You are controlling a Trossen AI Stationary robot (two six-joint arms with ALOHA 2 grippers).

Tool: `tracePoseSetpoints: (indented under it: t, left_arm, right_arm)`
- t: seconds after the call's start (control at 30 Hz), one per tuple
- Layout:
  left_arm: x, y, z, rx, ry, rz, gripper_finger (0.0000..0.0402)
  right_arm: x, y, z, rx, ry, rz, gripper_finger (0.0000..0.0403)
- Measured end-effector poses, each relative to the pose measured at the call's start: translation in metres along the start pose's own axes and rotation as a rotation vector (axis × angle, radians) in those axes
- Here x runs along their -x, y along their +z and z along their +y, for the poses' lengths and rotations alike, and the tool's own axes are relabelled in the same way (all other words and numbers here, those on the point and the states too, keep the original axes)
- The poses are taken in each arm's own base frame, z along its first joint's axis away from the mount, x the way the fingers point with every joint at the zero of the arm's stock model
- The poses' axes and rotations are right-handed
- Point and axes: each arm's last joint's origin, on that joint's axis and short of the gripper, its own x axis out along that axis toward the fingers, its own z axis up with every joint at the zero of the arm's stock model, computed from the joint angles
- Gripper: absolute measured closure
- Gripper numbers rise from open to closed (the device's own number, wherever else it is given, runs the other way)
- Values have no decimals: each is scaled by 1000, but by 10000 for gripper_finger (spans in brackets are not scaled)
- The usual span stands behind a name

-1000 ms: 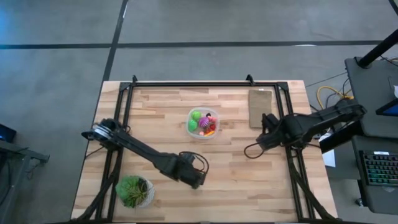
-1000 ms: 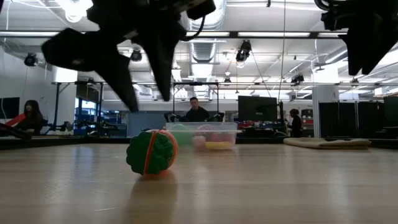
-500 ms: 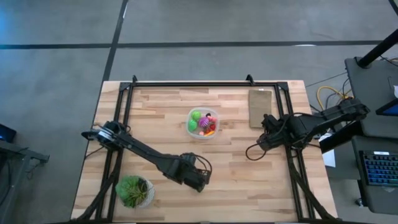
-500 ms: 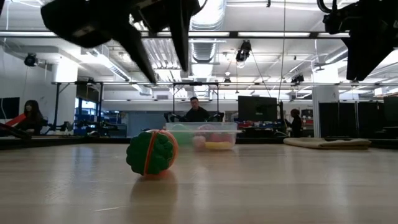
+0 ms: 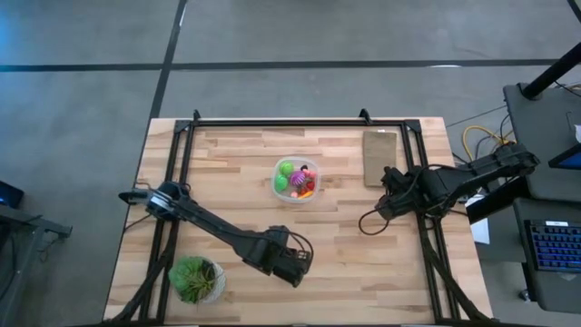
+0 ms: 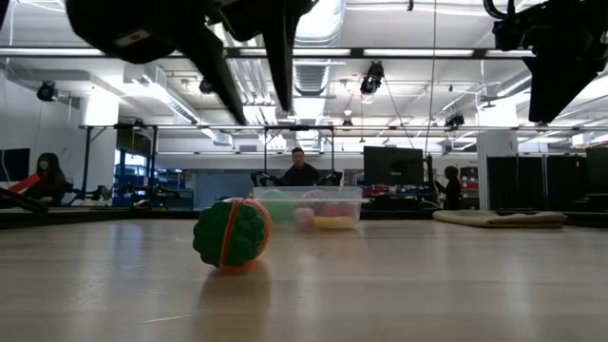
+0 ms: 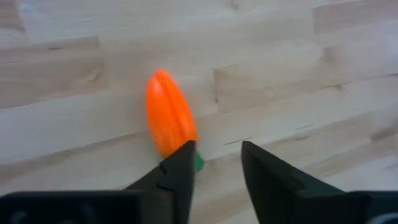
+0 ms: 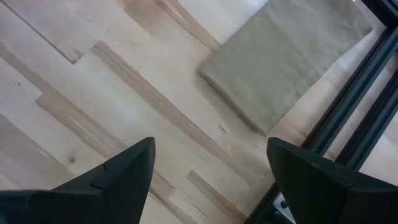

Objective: Pick and placing Produce into tupperware
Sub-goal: Put the orange carrot into the transparent container

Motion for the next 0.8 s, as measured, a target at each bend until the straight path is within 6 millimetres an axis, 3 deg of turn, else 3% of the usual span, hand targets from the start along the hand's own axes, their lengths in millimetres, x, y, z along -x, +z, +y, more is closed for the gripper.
tracePoseSetpoints:
  t: [0.23,0.37,0.47,0.7,0.8]
  left_arm:
    - [-9,1,-3,29,-3,32,175]
    - [-12,3,0,39,18,27,132]
    - [-15,3,1,50,35,50,124]
    - [-47,-7,5,56,128,117,123]
    - [-51,-8,3,54,130,113,123]
  right_arm:
    - [0,0,0,23,-7,-14,101]
    - [0,0,0,39,-9,-14,101]
    - [-1,0,0,51,-10,-13,101]
    - [-1,0,-1,66,-17,-20,101]
    - [-1,0,-1,65,-18,-20,101]
